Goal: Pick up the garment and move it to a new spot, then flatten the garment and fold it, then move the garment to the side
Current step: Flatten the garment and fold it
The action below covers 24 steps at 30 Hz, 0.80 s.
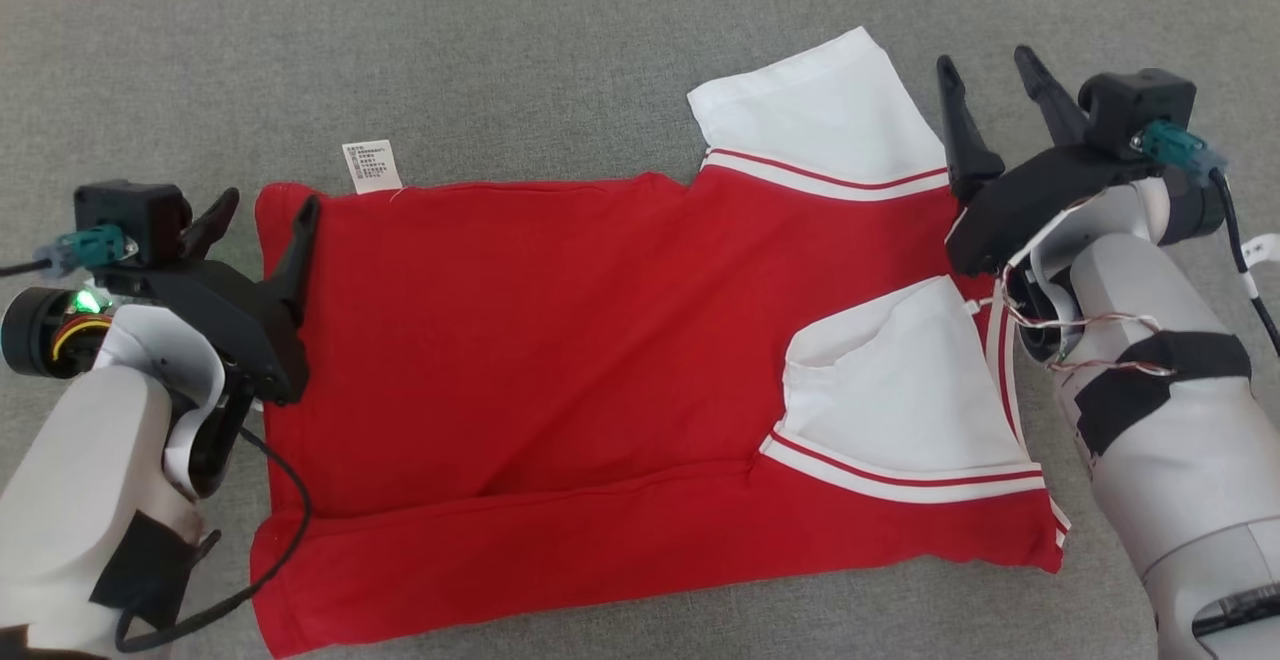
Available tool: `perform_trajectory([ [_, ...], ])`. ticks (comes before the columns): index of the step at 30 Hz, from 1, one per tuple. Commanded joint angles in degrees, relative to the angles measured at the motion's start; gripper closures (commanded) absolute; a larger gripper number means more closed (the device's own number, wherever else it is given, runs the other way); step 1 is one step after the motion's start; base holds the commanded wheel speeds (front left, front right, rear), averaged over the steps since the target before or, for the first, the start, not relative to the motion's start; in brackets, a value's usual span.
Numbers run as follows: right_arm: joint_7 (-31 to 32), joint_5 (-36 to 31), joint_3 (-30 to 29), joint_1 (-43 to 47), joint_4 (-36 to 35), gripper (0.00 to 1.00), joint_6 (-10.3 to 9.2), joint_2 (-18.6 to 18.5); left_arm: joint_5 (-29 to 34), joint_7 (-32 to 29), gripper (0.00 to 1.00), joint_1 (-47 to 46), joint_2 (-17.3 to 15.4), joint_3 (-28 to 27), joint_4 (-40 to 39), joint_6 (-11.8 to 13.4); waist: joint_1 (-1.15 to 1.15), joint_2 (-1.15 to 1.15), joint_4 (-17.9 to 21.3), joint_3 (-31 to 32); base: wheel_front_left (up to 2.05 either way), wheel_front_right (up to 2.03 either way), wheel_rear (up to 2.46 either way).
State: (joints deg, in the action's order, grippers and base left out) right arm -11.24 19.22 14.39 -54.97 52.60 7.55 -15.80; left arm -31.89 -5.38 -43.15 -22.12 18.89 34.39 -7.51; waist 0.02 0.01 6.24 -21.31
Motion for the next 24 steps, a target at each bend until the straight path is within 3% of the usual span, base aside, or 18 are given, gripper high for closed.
perform_trajectory([
  [1,-0.5,0.7,0.8,-0.9,0.9,0.0,-0.14,0.4,-0.6,-0.2,0.0,-1.0,-0.2,0.5,0.7,0.1,-0.02,-0.01,-0.1,-0.3,0.0,0.0,0.0],
  [14,-1.9,2.9,7.1,-7.8,9.6,0.0,-0.14,0.2,-5.1,-0.6,0.0,-6.8,-0.4,5.0,7.9,0.1,-0.02,-0.01,-0.1,-3.3,0.0,0.0,0.0],
  [15,-1.9,3.1,7.5,-8.2,10.1,0.0,-0.14,0.1,-5.3,-0.7,0.26,-6.9,-0.3,5.3,8.4,0.1,-0.02,-0.01,-0.2,-3.5,0.0,0.0,0.0],
  [16,-1.9,3.2,8.0,-8.5,10.5,0.0,-0.14,0.1,-5.4,-0.5,0.7,-7.1,-0.3,5.6,8.7,0.1,-0.02,-0.01,-0.3,-3.7,0.0,0.0,0.0],
  [17,-1.9,3.4,8.4,-9.0,11.0,0.0,-0.14,0.1,-5.7,-0.1,1.0,-7.3,-0.1,5.9,8.7,0.1,-0.02,-0.01,-0.4,-3.9,0.0,0.0,0.0],
  [24,0.2,4.4,10.4,-12.9,14.5,0.0,-0.14,-1.4,-7.1,3.6,1.0,-9.3,0.4,6.9,7.9,0.1,-0.02,-0.01,-2.5,-5.5,0.0,0.0,0.0],
])
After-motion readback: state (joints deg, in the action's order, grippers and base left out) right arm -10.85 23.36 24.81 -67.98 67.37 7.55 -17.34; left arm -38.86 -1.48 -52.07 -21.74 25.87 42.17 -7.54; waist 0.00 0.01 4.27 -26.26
